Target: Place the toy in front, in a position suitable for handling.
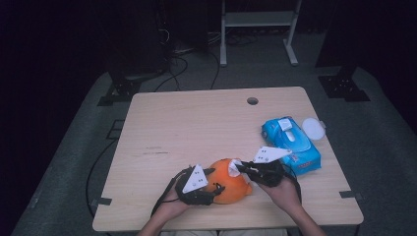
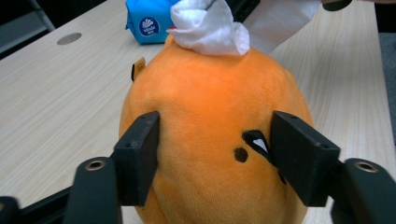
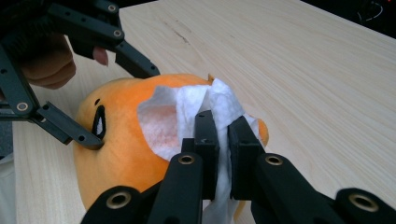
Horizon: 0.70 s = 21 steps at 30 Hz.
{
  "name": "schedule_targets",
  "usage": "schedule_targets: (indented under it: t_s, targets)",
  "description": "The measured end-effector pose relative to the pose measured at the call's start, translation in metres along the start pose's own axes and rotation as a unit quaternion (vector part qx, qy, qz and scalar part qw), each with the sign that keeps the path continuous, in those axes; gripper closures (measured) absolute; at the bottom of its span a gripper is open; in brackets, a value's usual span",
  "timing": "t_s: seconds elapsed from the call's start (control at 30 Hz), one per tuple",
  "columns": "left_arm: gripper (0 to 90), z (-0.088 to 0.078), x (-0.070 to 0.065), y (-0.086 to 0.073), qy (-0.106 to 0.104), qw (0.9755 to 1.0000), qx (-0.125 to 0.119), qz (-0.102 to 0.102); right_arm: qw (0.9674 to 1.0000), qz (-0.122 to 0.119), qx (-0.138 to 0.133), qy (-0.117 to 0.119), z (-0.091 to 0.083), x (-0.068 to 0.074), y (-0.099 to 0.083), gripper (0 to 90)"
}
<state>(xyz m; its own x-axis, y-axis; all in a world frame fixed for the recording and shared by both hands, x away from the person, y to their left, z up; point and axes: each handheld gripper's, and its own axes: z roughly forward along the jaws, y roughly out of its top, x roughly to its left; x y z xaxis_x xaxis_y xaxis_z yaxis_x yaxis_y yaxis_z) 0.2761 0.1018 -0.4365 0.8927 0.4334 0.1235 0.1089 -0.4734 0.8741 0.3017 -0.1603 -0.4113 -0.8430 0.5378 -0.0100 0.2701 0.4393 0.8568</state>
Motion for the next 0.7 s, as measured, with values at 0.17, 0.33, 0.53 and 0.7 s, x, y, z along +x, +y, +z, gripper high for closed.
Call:
schedule_targets:
  t_s: [0.17, 0.33, 0.53, 0.7]
  targets:
    - [6.3, -0.001, 0.014, 0.001, 0.000, 0.9981, -0.010, -0.061, 0.9990, -0.022, 0.005, 0.037, -0.001, 0.010, 0.000, 83.5]
    - [24.2, 0.005, 0.016, -0.003, -0.026, 0.9959, 0.004, -0.086, 0.9989, -0.037, 0.006, 0.029, 0.000, 0.016, 0.005, 83.4]
    - [42.0, 0.002, 0.008, 0.005, 0.009, 0.9986, -0.008, -0.052, 0.9991, -0.036, 0.000, 0.022, 0.000, 0.018, 0.011, 83.4]
    - [47.2, 0.000, -0.002, 0.012, 0.059, 0.9976, -0.035, 0.005, 0.9997, -0.024, -0.012, 0.002, -0.003, 0.011, 0.012, 83.4]
